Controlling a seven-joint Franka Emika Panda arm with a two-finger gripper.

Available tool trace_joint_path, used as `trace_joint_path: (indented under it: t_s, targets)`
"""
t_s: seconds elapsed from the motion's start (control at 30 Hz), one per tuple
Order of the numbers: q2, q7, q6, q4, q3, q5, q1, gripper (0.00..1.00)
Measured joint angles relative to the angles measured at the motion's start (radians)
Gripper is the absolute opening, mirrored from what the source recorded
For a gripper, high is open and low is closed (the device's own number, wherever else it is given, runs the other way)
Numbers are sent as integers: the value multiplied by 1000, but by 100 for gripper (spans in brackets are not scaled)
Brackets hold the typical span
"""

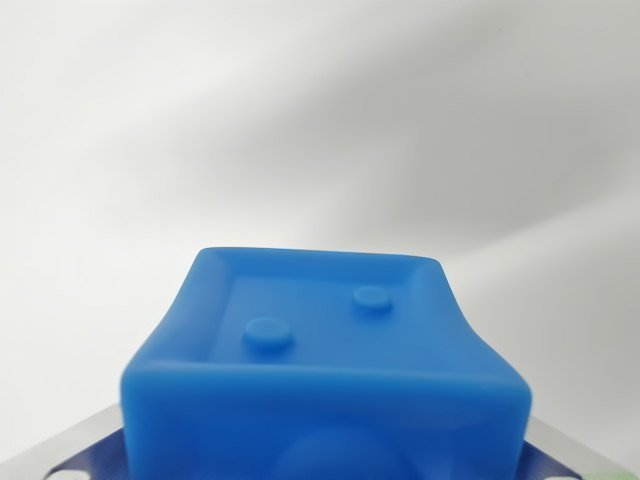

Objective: Stack cube

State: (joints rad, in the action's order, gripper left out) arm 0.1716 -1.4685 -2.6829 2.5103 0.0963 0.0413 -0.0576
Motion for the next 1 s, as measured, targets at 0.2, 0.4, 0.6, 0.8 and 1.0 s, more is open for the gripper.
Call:
trace_joint_path:
  t_s: [0.2,0.4,0.6,0.8,1.0]
  targets:
    - [-5,28,12,-6,-3,-3,20,0]
    - [-11,56,21,-11,-6,-7,39,0]
    - [-14,83,33,-20,-11,-10,58,0]
    - [-18,111,45,-27,-15,-11,76,0]
    - [-20,140,57,-38,-21,-14,95,0]
